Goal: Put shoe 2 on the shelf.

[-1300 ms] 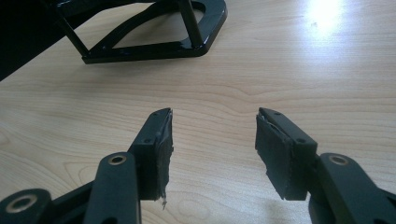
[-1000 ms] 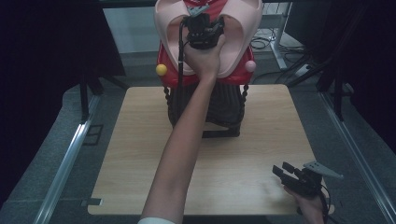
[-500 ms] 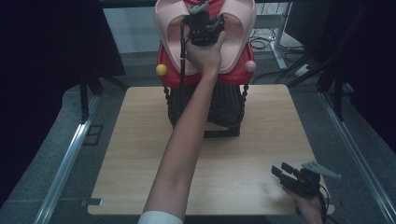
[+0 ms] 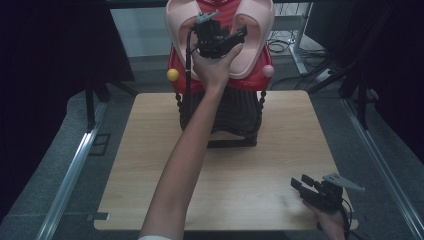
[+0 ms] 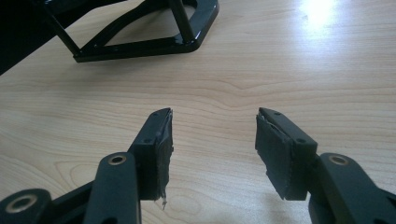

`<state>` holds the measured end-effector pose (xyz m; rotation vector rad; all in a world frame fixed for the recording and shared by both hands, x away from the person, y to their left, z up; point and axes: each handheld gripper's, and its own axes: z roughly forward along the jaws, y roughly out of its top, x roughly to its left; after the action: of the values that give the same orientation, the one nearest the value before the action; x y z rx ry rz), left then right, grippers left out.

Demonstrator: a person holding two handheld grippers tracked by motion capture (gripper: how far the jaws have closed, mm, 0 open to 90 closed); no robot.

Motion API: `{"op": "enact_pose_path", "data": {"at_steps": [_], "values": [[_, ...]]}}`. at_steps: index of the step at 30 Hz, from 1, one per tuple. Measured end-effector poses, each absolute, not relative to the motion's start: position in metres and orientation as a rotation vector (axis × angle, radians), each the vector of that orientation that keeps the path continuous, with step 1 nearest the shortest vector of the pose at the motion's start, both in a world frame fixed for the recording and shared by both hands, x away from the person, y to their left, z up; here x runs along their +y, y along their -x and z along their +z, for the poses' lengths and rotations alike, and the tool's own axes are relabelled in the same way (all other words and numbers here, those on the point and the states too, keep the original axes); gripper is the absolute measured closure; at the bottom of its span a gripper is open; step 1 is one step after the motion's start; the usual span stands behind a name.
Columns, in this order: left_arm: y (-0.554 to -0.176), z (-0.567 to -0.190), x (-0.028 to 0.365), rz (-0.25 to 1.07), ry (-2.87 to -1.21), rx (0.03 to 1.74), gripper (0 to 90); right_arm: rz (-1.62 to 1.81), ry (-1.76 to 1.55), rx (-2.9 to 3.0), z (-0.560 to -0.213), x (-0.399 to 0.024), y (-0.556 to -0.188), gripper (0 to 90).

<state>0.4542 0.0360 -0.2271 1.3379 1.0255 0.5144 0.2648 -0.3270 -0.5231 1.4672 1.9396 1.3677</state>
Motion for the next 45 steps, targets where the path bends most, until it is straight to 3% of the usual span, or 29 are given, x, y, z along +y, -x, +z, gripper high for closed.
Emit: {"op": "enact_pose_path", "data": {"at_steps": [25, 45], "values": [[-0.352, -0.295, 0.111, 0.394, -1.498, 0.804, 36.0, 1.335, -1.482, 1.931, -0.527, -0.33, -0.266, 46.2], [-0.288, -0.424, 0.16, 0.28, -1.582, 0.888, 35.1, 1.319, -1.473, 1.951, -0.53, -0.325, -0.267, 46.2]]}}
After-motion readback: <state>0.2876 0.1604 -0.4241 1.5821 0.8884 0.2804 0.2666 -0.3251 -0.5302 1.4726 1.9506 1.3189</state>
